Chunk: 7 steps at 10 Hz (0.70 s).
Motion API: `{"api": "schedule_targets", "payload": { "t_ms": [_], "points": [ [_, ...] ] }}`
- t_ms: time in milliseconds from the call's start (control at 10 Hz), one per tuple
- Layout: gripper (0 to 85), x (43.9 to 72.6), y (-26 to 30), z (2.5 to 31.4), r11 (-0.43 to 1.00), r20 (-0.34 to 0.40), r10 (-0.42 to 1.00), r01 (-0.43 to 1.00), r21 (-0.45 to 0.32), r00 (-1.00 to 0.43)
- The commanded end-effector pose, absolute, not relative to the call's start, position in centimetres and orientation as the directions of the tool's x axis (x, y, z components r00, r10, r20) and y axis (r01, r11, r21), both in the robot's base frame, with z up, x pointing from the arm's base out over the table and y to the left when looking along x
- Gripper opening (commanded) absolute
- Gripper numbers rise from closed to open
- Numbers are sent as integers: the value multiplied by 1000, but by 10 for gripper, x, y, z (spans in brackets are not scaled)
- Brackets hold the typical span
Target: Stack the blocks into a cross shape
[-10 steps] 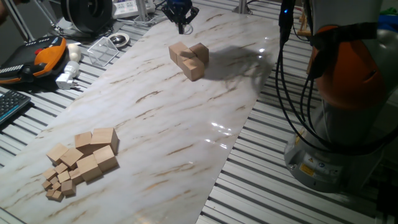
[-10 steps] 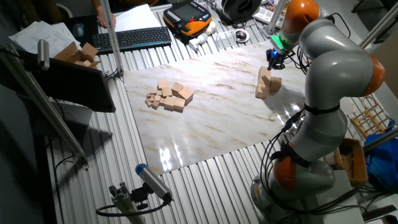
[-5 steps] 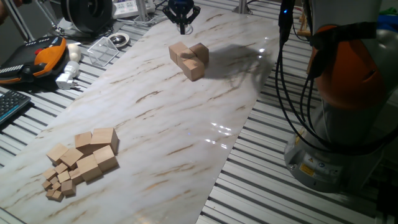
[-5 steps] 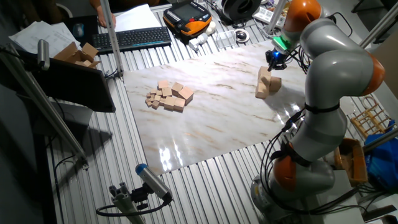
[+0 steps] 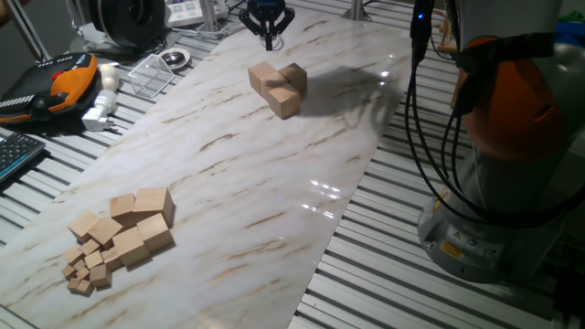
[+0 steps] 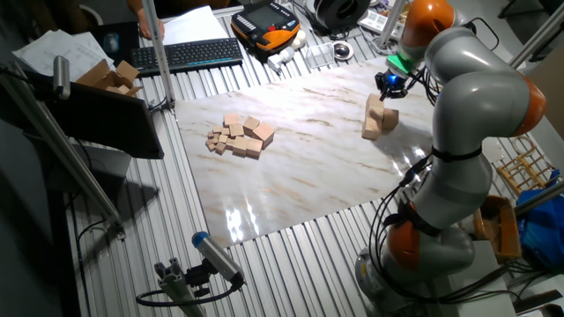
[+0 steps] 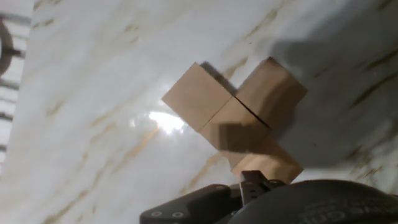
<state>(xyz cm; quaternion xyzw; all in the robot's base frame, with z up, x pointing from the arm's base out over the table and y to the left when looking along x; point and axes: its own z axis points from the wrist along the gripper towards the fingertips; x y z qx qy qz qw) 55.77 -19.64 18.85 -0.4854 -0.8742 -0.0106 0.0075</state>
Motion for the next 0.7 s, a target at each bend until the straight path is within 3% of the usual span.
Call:
{"api": "schedule_targets", "payload": {
  "t_ms": [0,300,400,600],
  "points": [
    [0,558,-196,188,943,20,-333,-333,12,-943],
    [0,558,-196,188,919,17,-389,-387,74,-921],
    [0,558,-196,188,921,36,-378,-372,114,-925],
    [0,558,-196,188,945,64,-315,-307,112,-947]
  ]
}}
